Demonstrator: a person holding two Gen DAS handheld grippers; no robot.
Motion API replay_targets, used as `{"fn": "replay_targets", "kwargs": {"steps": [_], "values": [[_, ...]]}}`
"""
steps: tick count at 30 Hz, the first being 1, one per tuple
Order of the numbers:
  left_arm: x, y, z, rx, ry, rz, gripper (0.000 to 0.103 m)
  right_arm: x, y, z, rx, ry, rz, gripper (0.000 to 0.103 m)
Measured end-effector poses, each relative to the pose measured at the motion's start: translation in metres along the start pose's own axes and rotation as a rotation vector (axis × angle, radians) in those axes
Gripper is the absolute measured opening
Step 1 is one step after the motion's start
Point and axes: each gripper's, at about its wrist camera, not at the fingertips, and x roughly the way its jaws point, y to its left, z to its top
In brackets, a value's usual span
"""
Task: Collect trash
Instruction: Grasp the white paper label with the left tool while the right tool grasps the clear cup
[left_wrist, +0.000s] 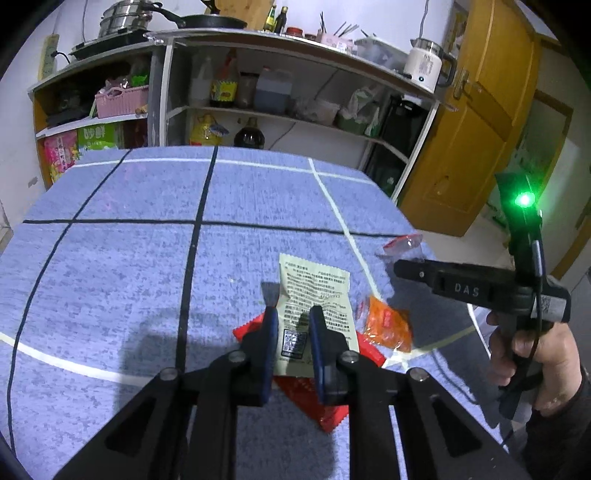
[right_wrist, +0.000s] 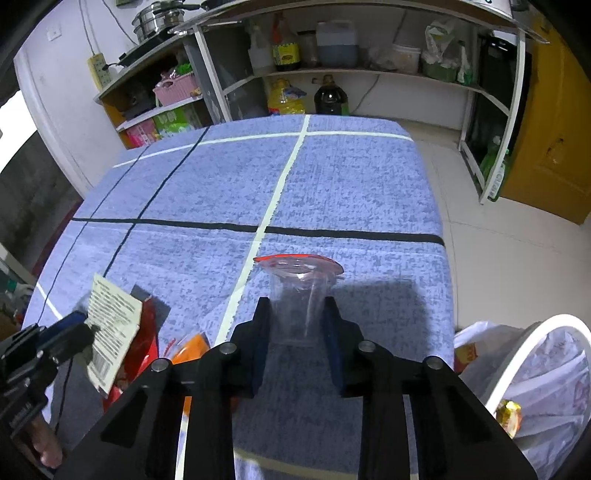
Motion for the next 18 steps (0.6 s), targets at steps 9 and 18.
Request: {"fn": "replay_targets", "kwargs": {"steps": [9,18], "values": [[-0.013,-0.017,0.006,0.011,-0.037,-0.057,0.017,-0.044,-0.003,-0.017,-0.013,-0.063,0.024,0.028],[-0.007,-0.065,0.008,0.063,-0.028,-0.134,0.017,-0.102,-0.037,-0.045,0.022,-0.138,-0.013,0.028]]}}
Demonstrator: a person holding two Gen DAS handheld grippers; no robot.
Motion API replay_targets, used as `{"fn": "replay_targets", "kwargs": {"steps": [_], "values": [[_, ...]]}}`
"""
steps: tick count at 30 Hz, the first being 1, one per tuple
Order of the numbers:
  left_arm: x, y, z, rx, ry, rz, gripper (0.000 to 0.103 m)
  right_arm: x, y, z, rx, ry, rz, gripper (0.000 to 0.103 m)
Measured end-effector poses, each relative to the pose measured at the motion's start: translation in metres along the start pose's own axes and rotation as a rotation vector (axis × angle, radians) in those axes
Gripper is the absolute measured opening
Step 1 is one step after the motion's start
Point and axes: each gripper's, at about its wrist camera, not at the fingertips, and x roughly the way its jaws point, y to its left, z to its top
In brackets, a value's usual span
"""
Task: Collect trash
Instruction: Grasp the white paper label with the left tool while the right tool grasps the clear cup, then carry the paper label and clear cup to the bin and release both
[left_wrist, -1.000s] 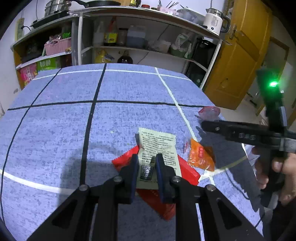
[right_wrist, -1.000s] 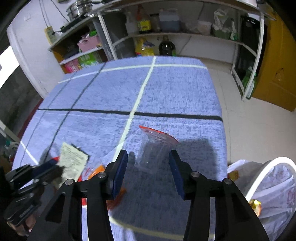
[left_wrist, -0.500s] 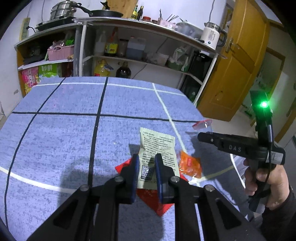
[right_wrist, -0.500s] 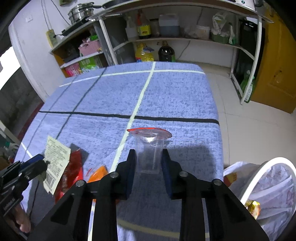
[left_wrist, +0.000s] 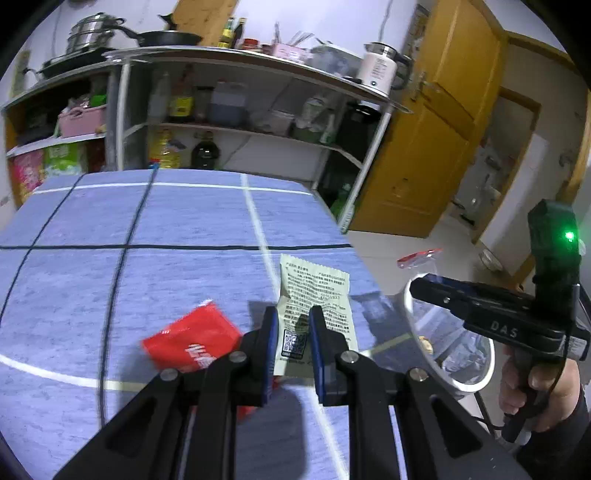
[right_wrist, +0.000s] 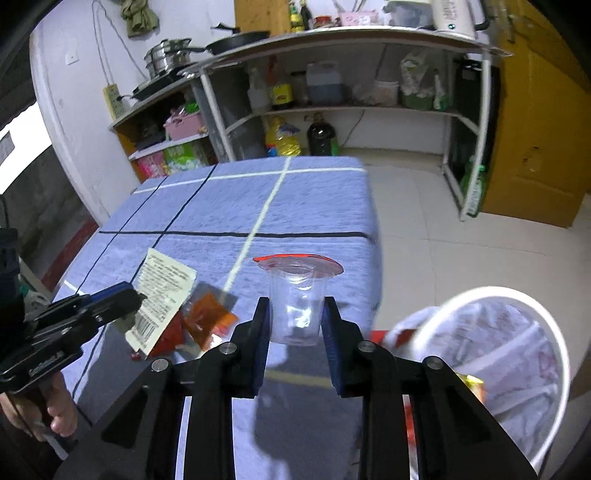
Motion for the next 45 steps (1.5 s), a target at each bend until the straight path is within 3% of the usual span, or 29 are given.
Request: {"fn": "replay_targets", "kwargs": {"steps": [12,25,33,38,45], "values": [[0.034,-0.088,0.002,0.104,0.05,-0.119,0.018,-0.051,-0.089,-0.043,0.126,-0.012,-0.107,0.028],[0.09,-0.166,-0.011,0.163,0.154,-0.2,0.018,-0.059,-0.148,-0.073,0.219,0.036,-0.157,0.03],[0.116,-0.185,-0.017,0.185,0.205,-0.216,0.018,-0.055,-0.173,-0.09,0.254,0.074,-0.197,0.031],[0.12,-0.188,-0.018,0.196,0.208,-0.216,0.018,-0.059,-0.182,-0.097,0.281,0.073,-0.205,0.046],[0.097,-0.183,-0.013,0.188,0.151,-0.215,0.018,-0.075,-0.17,-0.086,0.266,0.008,-0.182,0.046]]}}
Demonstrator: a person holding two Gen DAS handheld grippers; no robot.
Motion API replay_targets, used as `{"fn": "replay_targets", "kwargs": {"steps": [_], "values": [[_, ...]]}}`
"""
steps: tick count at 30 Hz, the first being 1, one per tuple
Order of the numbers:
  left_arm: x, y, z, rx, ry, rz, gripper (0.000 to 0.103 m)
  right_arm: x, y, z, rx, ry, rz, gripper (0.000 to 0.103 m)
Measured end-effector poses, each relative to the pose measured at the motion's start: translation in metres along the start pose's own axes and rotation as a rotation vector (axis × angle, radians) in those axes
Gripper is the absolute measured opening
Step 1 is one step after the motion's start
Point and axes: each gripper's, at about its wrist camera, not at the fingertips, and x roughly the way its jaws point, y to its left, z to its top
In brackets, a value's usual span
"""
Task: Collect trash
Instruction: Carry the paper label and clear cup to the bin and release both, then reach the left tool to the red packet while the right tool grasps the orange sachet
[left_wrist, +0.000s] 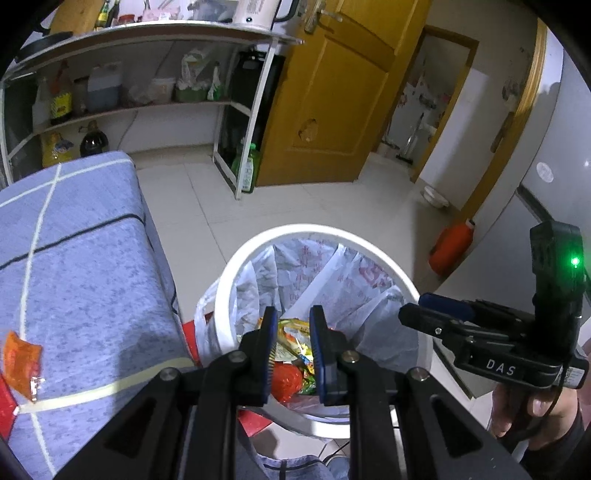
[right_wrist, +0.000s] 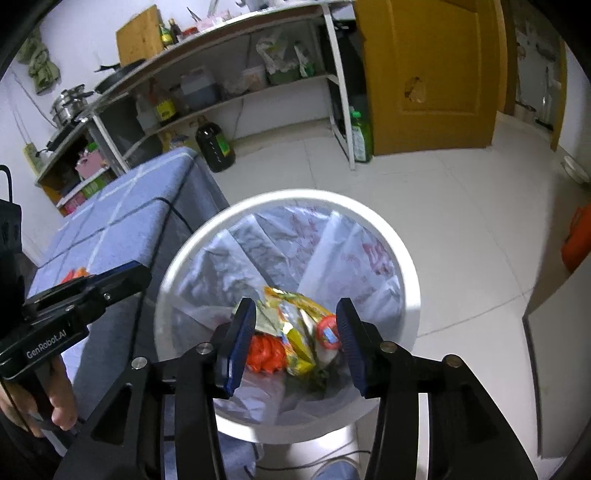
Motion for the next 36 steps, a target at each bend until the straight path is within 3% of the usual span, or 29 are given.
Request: {"fn": "replay_targets", "kwargs": {"steps": [14,18,22,30,36], "values": [[-0.078,0.045,-0.012,-0.05,-0.106,0.086,0.019,-0.026,0.073,0.011,-0.145,-0.092,0.15,0.046],[-0.099,0.069,-0.021,-0.08,-0.123,0.131,0.021,-0.021,0.103,0.009,-0.222,-0.088,0.201,0.046],[-0.118,0.096,-0.032,-0.116,-0.137,0.179,0.034,-0.013,0.137,0.007,-0.315,-0.084,0.249,0.046],[-0.148,0.142,-0.054,-0.184,-0.162,0.272,0.034,0.015,0.195,0.002,-0.45,-0.042,0.308,0.046],[-0.159,0.171,-0.066,-0.245,-0.173,0.297,0.035,0.04,0.227,-0.002,-0.542,-0.002,0.328,0.049]]}}
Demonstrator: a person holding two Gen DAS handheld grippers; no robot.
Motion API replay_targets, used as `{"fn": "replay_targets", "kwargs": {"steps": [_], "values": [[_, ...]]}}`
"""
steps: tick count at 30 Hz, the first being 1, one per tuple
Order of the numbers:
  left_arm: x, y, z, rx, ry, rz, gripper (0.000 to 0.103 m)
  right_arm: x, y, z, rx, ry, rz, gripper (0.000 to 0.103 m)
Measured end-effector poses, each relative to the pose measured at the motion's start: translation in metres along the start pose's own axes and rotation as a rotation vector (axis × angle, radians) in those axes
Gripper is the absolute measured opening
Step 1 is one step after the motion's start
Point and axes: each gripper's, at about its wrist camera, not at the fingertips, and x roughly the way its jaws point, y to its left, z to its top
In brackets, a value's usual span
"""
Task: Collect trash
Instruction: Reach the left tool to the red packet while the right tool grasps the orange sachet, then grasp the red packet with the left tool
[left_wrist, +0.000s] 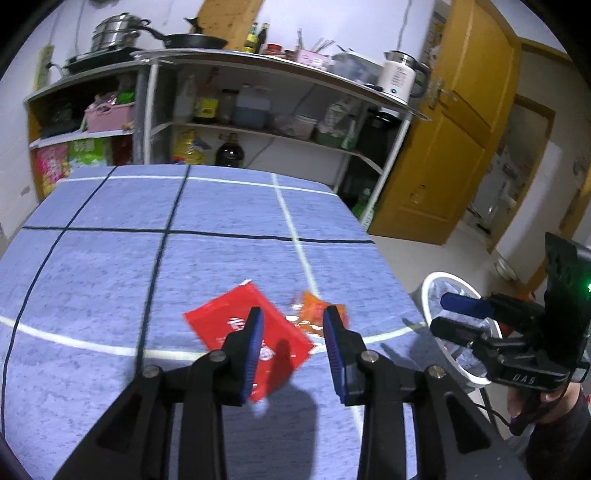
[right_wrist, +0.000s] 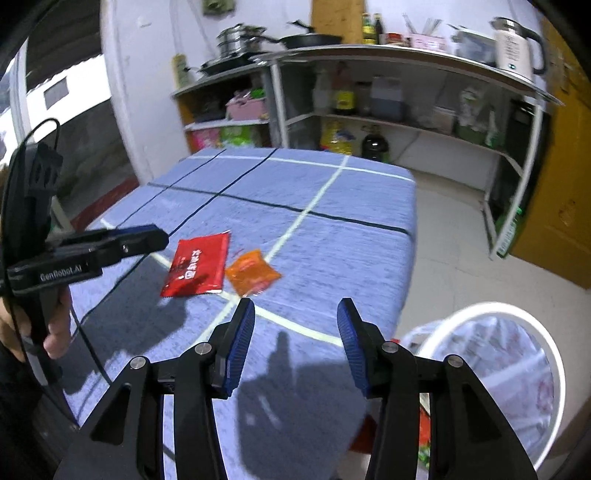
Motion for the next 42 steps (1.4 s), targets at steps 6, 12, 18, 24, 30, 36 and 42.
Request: {"fn": "replay_targets", "kwargs": {"steps": [6,12,18,24,30,36,42], "values": [[-0.001,0.021,-0.001,-0.041,-0.001,0.008,0.035,0.036,0.019,0.011,-0.089,0.05,0.014,0.049],[-0.003,0.041,-0.005,-0.063,0.008,0.02,0.036,0.069,0.037,0.017,-0.177,0.098,0.026,0.049],[-0.006,0.059,-0.01,-0.087,0.022,0.026,0.036,0.094,0.049,0.021,-0.251,0.138,0.042,0.049],[-0.007,0.066,-0.012,-0.1,0.027,0.018,0.042,0.108,0.042,0.029,-0.253,0.138,0.043,0.059],[0.004,0.066,-0.013,-0.107,0.072,-0.011,0.044,0.114,0.033,0.034,-0.205,0.167,0.065,0.067],[0.014,0.056,-0.016,-0.096,0.111,-0.024,0.044,0.11,0.05,0.031,-0.249,0.177,0.068,0.037],[0.029,0.053,-0.018,-0.131,0.155,-0.035,0.044,0.1,0.05,0.025,-0.22,0.18,0.018,0.03]]}}
